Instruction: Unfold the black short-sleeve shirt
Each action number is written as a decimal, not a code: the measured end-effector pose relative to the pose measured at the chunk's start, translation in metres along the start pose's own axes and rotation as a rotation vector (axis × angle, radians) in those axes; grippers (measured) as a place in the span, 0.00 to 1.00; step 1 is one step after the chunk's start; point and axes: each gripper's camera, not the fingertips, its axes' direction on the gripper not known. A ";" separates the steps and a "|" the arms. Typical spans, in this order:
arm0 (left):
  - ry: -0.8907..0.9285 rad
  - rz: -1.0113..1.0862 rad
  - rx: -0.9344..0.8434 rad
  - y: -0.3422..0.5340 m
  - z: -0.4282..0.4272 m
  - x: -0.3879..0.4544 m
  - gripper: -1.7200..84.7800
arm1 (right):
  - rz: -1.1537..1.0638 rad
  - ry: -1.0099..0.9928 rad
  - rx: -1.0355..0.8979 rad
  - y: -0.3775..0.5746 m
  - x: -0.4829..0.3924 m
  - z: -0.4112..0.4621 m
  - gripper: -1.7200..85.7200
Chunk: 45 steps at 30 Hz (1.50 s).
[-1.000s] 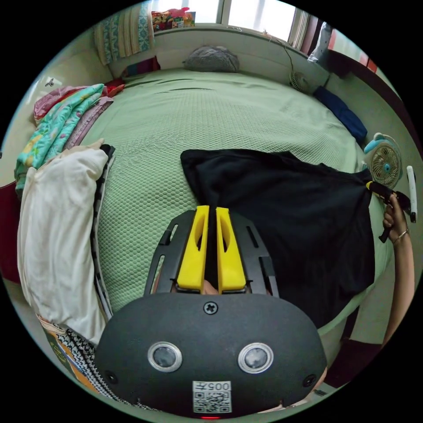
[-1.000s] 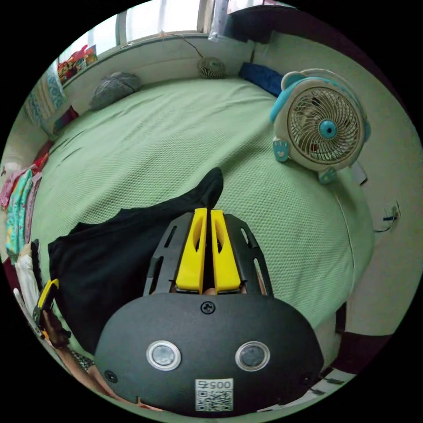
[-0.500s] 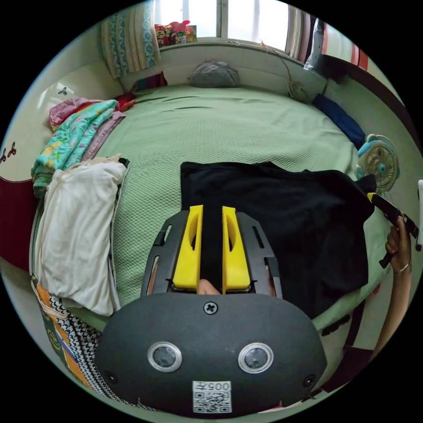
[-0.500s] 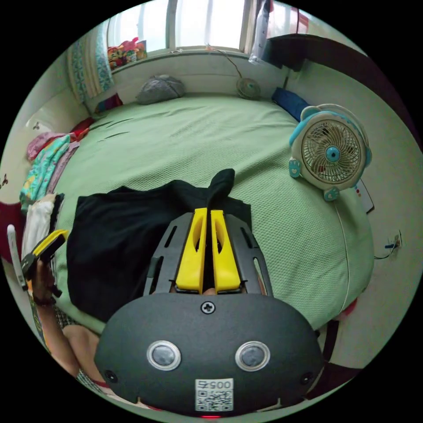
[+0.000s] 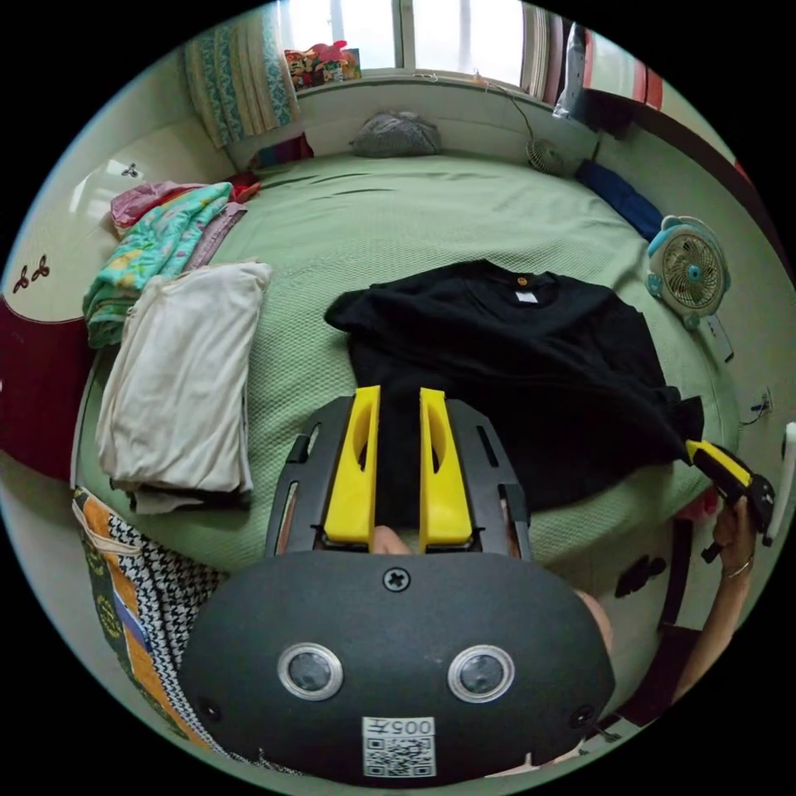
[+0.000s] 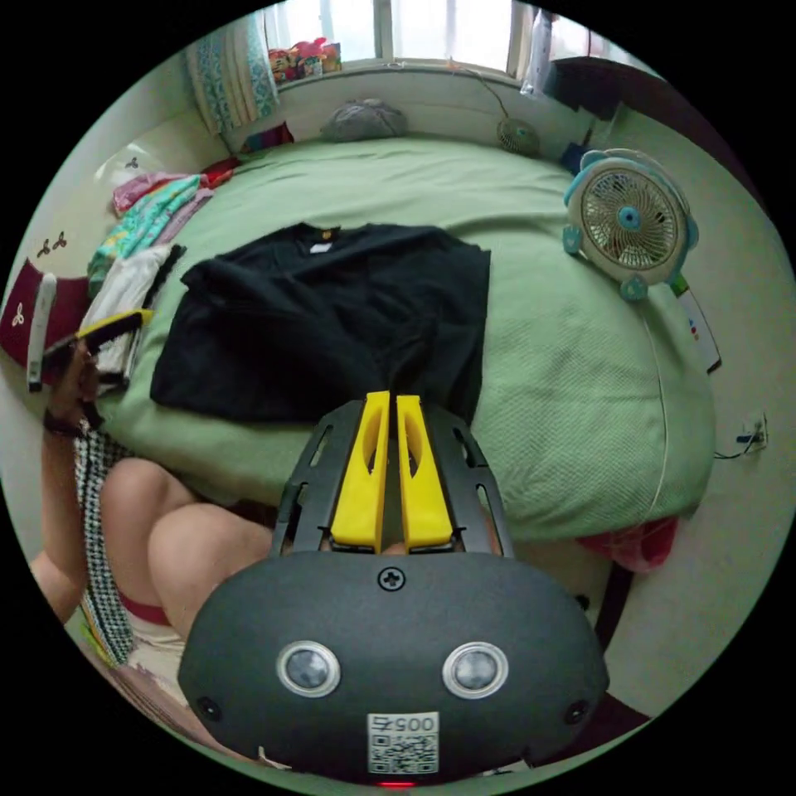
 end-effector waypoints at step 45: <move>0.024 0.187 0.042 0.079 -0.133 -0.022 0.03 | 0.093 0.081 0.057 0.130 -0.005 -0.060 0.00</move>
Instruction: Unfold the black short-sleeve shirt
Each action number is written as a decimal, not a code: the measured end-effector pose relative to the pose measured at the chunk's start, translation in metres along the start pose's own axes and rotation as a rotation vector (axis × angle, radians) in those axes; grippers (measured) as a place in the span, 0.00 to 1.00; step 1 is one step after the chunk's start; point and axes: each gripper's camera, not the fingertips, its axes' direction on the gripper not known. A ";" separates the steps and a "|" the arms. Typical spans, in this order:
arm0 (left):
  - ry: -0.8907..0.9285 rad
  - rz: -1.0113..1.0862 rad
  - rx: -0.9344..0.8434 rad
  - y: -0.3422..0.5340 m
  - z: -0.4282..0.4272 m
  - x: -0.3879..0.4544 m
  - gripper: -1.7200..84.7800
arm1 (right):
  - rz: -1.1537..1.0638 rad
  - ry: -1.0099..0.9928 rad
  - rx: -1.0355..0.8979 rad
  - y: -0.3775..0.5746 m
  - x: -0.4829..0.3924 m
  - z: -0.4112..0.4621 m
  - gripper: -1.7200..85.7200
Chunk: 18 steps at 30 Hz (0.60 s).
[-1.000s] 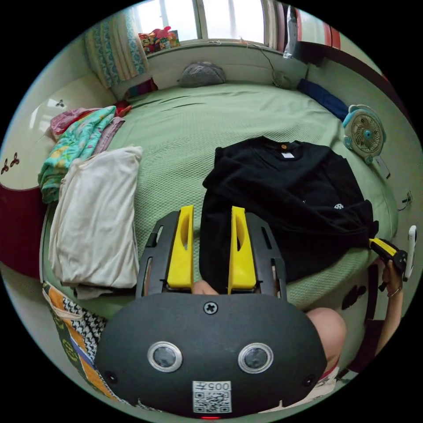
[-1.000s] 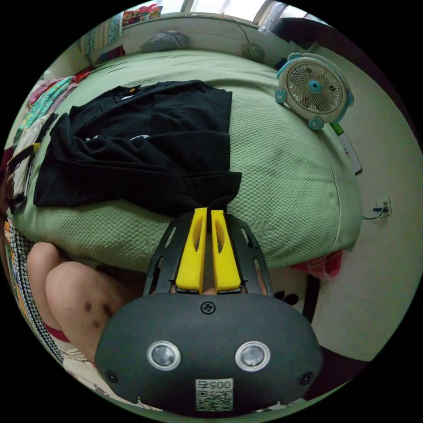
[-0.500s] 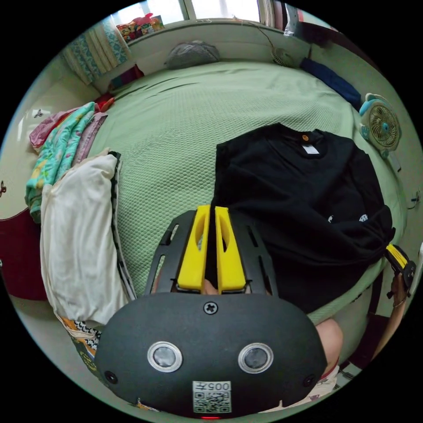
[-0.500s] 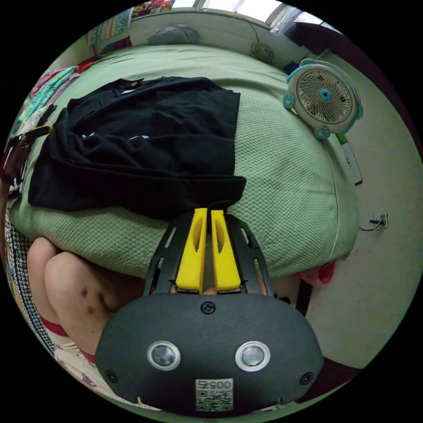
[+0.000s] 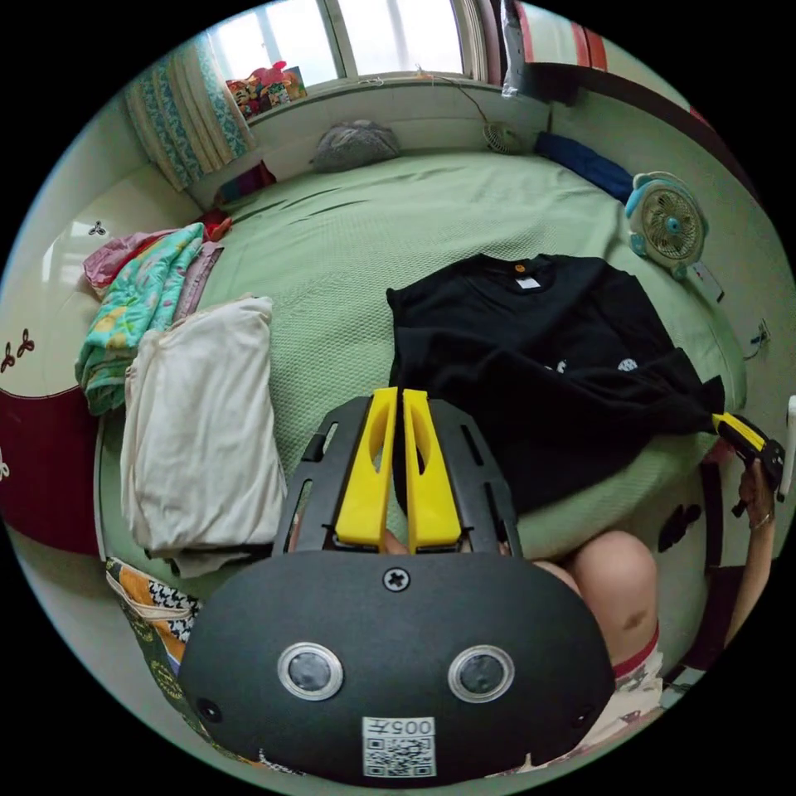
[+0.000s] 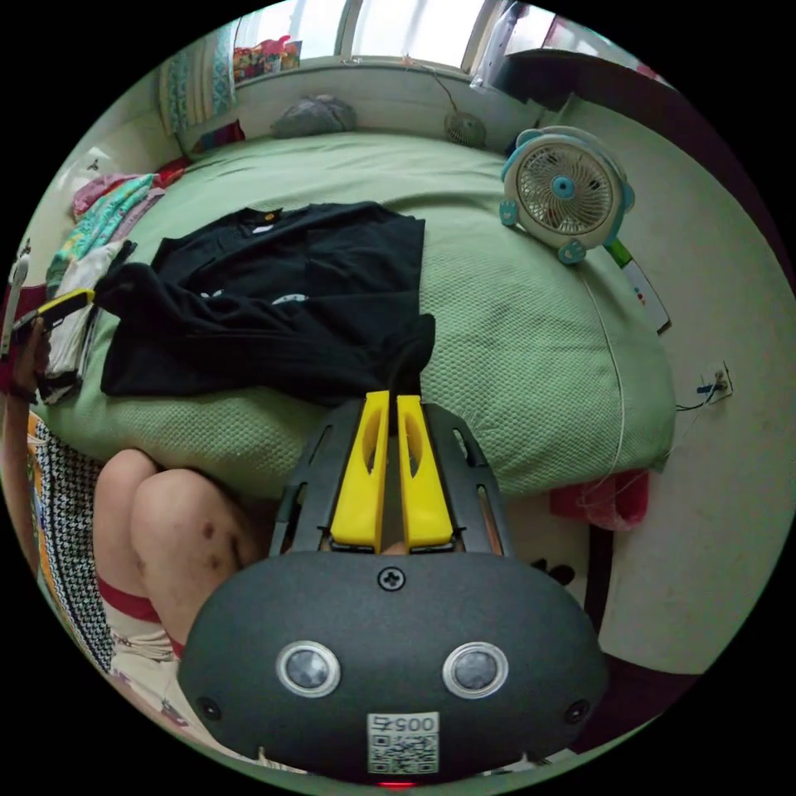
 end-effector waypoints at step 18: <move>0.131 -0.009 -0.166 0.232 -0.173 0.009 0.04 | -0.064 -0.039 0.029 0.167 0.031 -0.169 0.01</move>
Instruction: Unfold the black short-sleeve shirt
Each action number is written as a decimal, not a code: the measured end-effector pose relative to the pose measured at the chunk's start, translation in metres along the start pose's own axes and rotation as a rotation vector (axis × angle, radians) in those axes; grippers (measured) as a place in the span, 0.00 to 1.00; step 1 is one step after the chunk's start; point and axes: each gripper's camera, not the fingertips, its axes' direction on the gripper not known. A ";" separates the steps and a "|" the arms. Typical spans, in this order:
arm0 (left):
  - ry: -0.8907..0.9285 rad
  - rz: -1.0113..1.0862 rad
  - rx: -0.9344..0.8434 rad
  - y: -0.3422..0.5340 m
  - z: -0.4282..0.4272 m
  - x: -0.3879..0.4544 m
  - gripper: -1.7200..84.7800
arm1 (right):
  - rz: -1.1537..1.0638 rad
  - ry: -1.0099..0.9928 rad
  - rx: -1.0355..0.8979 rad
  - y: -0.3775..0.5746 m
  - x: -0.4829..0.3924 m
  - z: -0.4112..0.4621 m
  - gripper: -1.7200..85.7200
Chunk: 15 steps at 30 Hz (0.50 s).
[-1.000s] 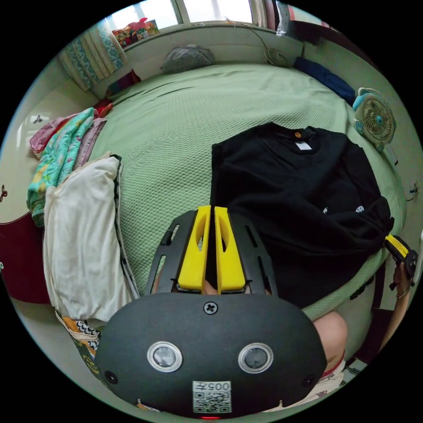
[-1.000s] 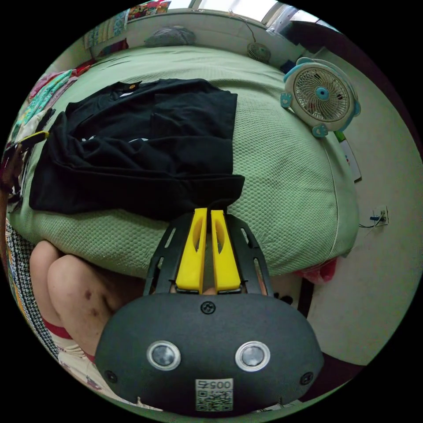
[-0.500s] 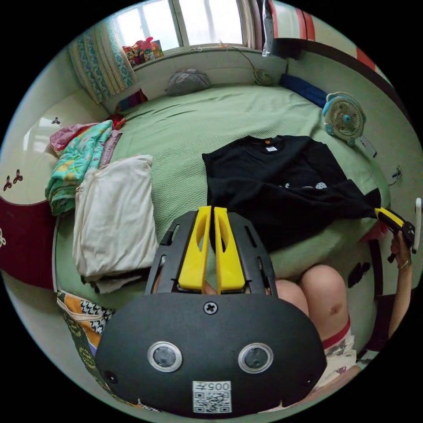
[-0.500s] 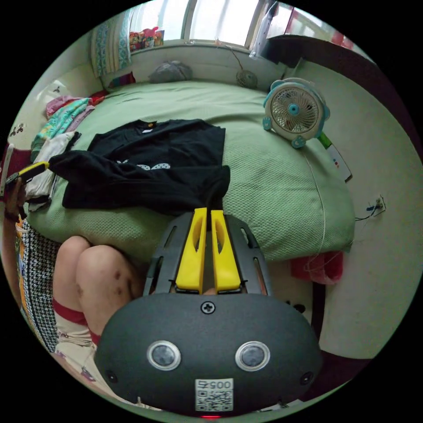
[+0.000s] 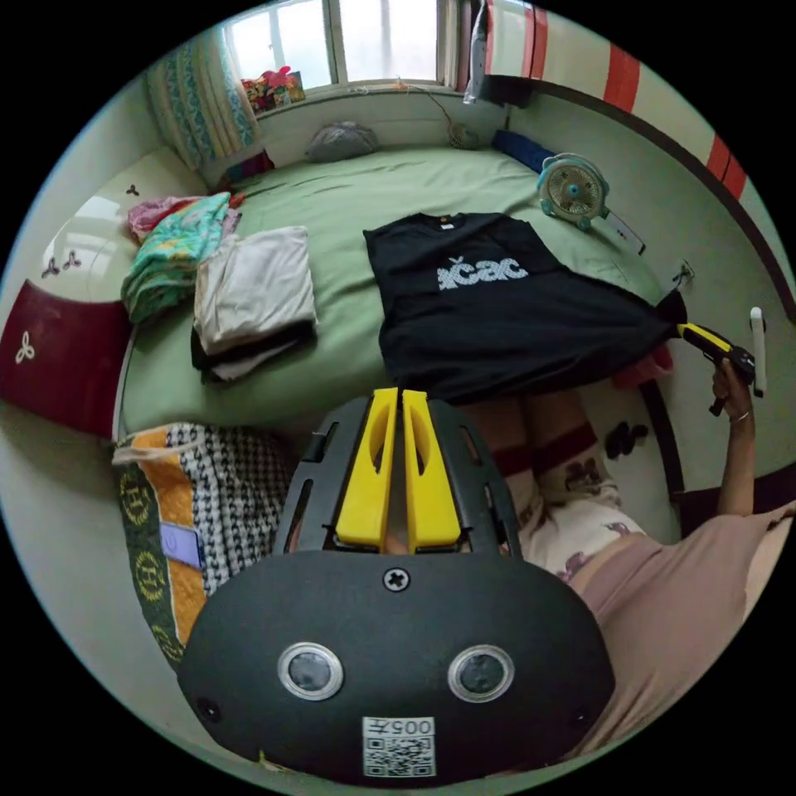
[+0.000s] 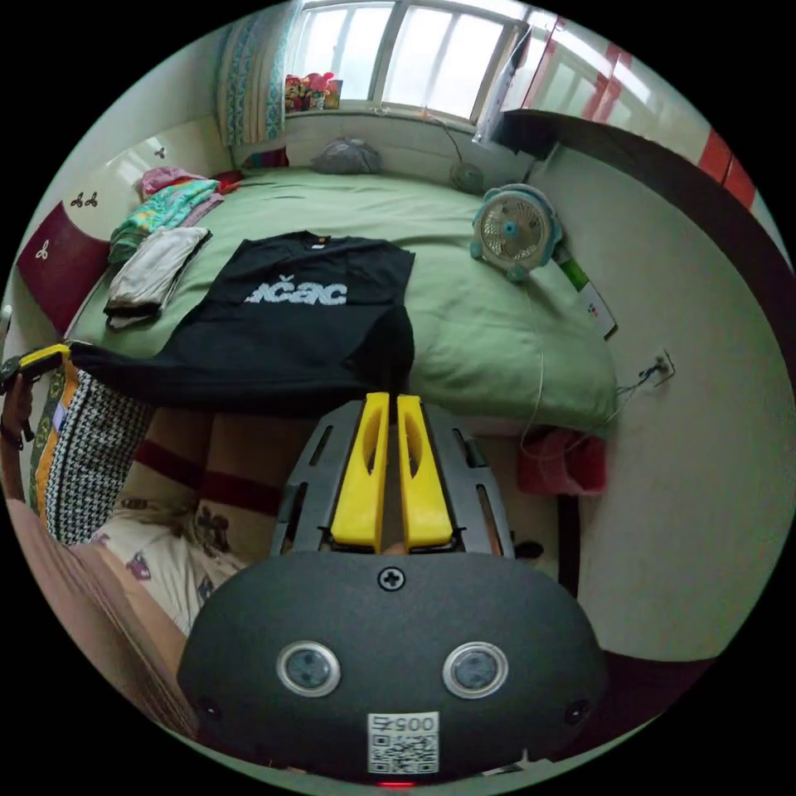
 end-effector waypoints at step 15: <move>-0.023 0.001 0.135 -0.117 0.069 0.025 0.12 | 0.007 -0.051 0.025 -0.102 -0.048 0.081 0.15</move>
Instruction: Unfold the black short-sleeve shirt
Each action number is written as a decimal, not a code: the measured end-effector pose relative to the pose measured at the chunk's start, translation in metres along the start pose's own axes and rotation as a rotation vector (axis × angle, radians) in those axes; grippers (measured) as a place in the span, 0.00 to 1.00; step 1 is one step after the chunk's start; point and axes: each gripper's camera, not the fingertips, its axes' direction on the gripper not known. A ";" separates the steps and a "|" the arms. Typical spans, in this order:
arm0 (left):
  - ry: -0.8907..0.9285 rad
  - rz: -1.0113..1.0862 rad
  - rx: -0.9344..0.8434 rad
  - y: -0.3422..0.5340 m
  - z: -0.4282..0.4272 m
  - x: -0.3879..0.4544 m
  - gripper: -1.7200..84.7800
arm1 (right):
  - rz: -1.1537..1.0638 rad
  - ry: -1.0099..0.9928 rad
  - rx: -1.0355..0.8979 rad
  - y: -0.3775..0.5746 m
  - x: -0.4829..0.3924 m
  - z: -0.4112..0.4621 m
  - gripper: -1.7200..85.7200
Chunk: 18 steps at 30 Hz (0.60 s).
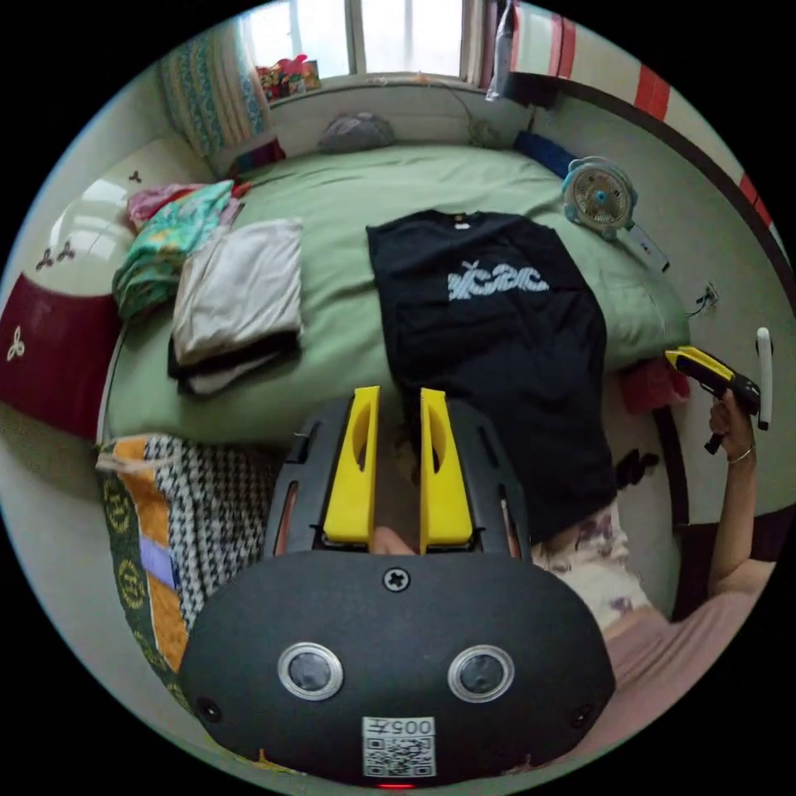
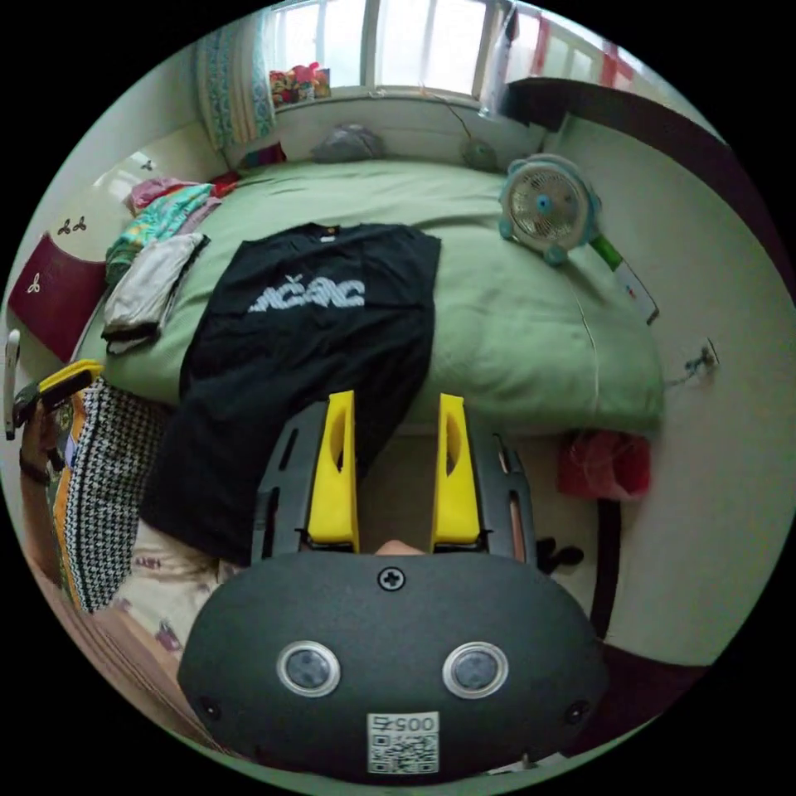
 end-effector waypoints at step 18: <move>-0.025 0.018 -0.117 -0.157 0.200 0.030 0.14 | -0.083 0.087 -0.159 -0.221 -0.044 0.235 0.13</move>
